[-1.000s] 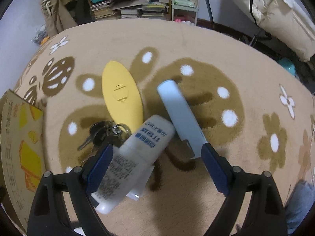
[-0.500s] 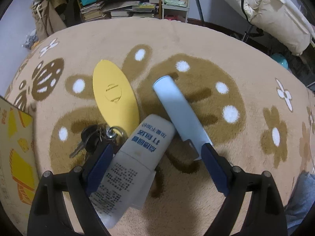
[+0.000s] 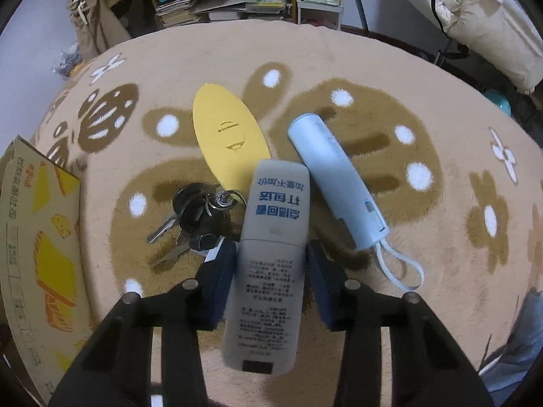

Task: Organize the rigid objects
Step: 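Grasp the white lotion tube with the right gripper, then lift the lotion tube with the right gripper and carry it over the box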

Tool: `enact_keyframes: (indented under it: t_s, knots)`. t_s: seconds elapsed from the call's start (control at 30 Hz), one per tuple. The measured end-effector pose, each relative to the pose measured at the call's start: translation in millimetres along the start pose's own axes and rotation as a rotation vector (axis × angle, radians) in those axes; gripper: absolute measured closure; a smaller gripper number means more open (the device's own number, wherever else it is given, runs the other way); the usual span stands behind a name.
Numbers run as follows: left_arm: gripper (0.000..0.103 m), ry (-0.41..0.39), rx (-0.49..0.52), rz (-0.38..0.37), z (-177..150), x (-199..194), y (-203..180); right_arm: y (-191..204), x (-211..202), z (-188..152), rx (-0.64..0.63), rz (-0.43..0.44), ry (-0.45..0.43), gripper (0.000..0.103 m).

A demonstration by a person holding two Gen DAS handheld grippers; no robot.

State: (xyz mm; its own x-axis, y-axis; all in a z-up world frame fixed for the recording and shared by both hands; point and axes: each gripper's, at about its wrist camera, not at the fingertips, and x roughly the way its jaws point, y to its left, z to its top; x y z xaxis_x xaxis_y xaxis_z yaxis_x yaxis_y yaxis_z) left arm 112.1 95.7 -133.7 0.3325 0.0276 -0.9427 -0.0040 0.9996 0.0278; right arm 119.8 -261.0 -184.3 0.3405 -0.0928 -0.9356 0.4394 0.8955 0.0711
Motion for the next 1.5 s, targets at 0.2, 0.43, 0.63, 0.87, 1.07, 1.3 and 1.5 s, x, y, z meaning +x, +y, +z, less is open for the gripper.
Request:
enact_keyframes:
  t_s: [0.2, 0.43, 0.63, 0.87, 1.07, 1.3, 1.5]
  knots:
    - [0.095, 0.0, 0.001, 0.0, 0, 0, 0, -24, 8, 5, 0.069, 0.137, 0.034, 0.057]
    - [0.095, 0.002, -0.008, -0.007, 0, 0, 0, -26, 1, -7, -0.025, 0.164, 0.0, 0.059]
    - [0.095, 0.004, -0.013, -0.013, 0, -1, 1, -34, -7, -8, 0.019, 0.169, 0.014, 0.059]
    - [0.095, 0.004, -0.015, -0.015, 0, -1, 1, -41, -28, -4, 0.05, 0.208, -0.015, 0.059]
    - [0.095, 0.004, -0.016, -0.015, 0, -2, 1, -43, -38, -2, 0.083, 0.237, -0.041, 0.059]
    - [0.095, 0.007, -0.02, -0.018, 0, -2, 2, -35, -61, 3, 0.068, 0.274, -0.093, 0.059]
    - [0.096, 0.007, -0.012, -0.014, 0, -3, 0, -7, -90, 9, 0.006, 0.316, -0.159, 0.059]
